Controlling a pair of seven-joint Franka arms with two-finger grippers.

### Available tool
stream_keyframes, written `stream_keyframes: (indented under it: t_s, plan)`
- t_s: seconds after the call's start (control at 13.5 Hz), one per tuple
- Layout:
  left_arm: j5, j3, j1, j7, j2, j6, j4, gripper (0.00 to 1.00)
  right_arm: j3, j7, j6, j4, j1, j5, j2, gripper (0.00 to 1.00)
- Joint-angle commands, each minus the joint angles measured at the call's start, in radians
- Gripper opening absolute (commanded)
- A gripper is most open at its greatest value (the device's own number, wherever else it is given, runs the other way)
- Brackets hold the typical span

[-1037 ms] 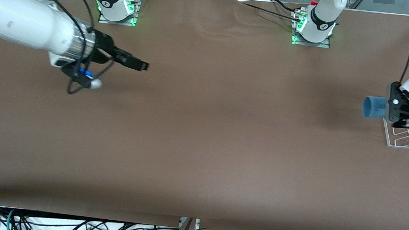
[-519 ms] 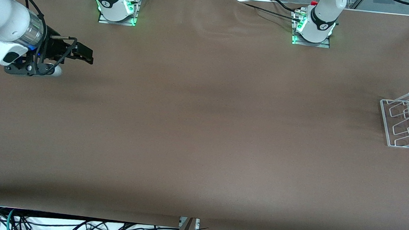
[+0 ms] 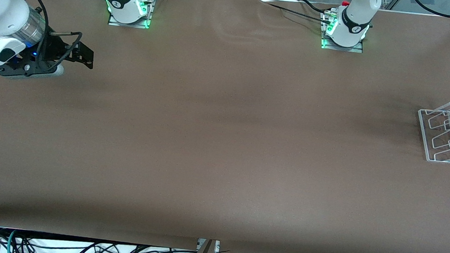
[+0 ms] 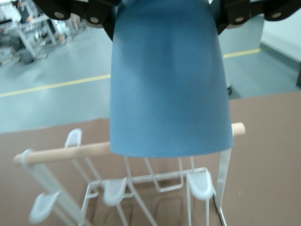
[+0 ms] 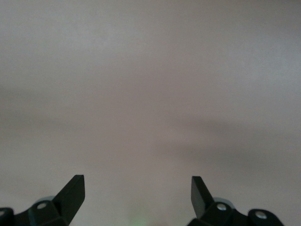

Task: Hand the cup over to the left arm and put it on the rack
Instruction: 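Lower the cup with the left gripper onto the wire rack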

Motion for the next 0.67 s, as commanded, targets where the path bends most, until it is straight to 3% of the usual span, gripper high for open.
stream_keyframes:
  t_s: [0.0, 0.37, 0.59]
  plan:
    - [0.122, -0.027, -0.002, -0.128, -0.032, 0.042, -0.072, 0.04, -0.015, -0.025, 0.001, 0.066, -0.008, -0.025, 0.021, 1.00]
    - [0.337, -0.066, -0.004, -0.358, -0.072, 0.042, -0.186, 0.04, -0.015, -0.005, 0.011, 0.074, -0.008, -0.014, 0.025, 1.00]
    - [0.356, -0.066, -0.004, -0.369, -0.093, 0.042, -0.218, 0.04, -0.010, -0.008, 0.014, 0.088, 0.001, -0.026, 0.026, 1.00]
